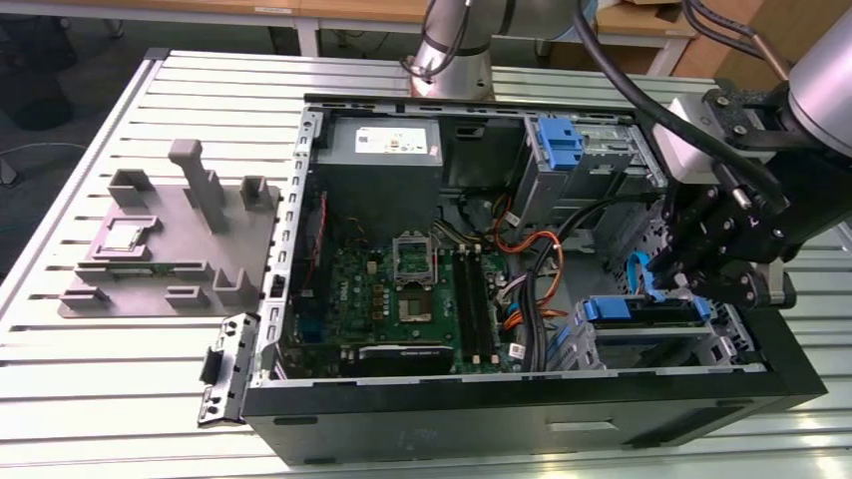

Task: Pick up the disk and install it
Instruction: 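Insert the first disk wire, then insert the second disk wire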

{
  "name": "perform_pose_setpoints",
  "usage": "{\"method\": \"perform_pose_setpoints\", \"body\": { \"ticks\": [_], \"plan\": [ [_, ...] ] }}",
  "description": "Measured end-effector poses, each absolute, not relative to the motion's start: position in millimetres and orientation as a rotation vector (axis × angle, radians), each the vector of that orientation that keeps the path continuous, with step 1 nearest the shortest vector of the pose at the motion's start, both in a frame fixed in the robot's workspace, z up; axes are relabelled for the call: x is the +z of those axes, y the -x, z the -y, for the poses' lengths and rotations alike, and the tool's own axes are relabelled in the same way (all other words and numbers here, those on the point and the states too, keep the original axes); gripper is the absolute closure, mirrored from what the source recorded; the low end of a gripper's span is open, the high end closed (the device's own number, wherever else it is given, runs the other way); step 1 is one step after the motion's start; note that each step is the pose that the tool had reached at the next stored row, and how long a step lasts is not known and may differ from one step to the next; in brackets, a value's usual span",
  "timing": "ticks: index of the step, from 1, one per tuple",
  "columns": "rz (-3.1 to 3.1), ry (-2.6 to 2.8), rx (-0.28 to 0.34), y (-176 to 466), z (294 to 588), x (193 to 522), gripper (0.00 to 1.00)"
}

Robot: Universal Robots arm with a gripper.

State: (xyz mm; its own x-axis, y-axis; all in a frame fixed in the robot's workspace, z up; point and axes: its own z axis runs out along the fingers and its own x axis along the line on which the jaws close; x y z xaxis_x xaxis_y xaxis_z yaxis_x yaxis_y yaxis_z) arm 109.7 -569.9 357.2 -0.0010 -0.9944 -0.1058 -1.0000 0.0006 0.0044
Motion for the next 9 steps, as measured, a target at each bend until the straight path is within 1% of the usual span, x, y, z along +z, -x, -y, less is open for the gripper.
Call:
{"method": "perform_pose_setpoints", "body": {
  "ticks": [9],
  "plan": [
    [-2.17,2.168,0.12,-110.6,569.9,357.9,0.76]
  ]
}}
